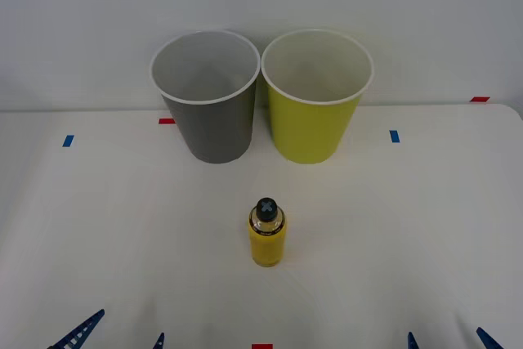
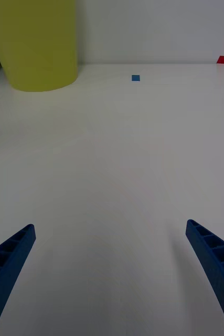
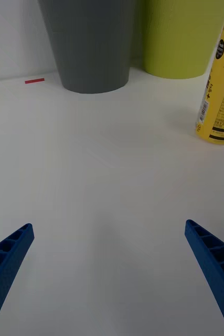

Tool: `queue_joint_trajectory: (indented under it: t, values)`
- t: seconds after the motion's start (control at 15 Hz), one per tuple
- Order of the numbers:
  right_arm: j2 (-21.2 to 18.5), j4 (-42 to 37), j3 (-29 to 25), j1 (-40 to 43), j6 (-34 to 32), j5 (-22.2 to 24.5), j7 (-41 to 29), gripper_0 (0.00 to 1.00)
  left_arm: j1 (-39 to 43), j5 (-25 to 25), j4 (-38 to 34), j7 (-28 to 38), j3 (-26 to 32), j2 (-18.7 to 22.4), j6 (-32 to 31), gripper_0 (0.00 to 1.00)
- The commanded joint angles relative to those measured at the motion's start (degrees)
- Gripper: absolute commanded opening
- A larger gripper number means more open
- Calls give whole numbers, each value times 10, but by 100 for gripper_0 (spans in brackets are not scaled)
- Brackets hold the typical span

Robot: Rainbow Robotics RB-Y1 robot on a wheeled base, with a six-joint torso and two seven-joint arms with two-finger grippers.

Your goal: Put cans in the gray bin and PET bottles in the light green bin.

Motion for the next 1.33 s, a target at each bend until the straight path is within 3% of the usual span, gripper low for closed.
queue_joint_trajectory:
  t: [0.07, 1.33]
  values:
    - [0, 0, 0, 0, 0, 0, 0, 100, 0, 0, 0, 0, 0, 0, 0, 100]
    - [0, 0, 0, 0, 0, 0, 0, 100, 0, 0, 0, 0, 0, 0, 0, 100]
